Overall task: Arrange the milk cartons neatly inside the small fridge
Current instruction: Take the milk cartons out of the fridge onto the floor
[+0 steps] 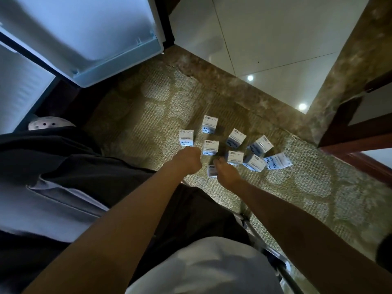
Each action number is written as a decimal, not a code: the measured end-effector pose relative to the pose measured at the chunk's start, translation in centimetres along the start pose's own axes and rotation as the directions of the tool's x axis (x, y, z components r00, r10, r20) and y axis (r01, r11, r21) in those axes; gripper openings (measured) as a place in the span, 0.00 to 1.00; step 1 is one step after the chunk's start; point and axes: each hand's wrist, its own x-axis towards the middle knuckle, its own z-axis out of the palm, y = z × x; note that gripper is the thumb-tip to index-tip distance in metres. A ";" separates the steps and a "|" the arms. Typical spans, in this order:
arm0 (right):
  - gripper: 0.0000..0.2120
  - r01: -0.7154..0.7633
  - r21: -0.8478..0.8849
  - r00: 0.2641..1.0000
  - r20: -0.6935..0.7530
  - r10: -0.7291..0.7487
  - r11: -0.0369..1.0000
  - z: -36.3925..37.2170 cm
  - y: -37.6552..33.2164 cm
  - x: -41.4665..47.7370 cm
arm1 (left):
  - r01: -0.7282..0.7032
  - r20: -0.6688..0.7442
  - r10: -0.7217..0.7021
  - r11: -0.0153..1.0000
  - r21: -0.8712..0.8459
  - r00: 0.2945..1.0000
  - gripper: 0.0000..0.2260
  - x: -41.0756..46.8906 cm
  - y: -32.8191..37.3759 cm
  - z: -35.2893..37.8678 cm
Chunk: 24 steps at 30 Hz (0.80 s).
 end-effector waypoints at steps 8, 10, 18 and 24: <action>0.18 0.059 -0.187 0.997 0.064 -0.047 0.981 -2.6 -1.2 -0.7 | 0.008 -0.045 -0.009 1.000 -0.014 0.999 0.18 -0.8 -0.2 -1.2; 0.16 0.092 -0.206 0.995 0.050 -0.083 0.974 -4.5 -2.2 -1.2 | 0.017 -0.087 -0.019 1.000 -0.026 0.996 0.18 -1.2 -0.5 -1.9; 0.12 0.230 -0.138 0.936 -0.240 -0.257 0.963 -15.6 -9.2 -2.9 | 0.016 -0.401 -0.085 0.985 -0.173 0.912 0.15 -5.2 -2.8 -8.4; 0.12 0.410 -0.112 0.764 -0.499 -0.408 0.905 -23.0 -18.9 -5.5 | 0.070 -0.664 -0.254 0.954 -0.291 0.703 0.14 -12.6 -7.7 -14.4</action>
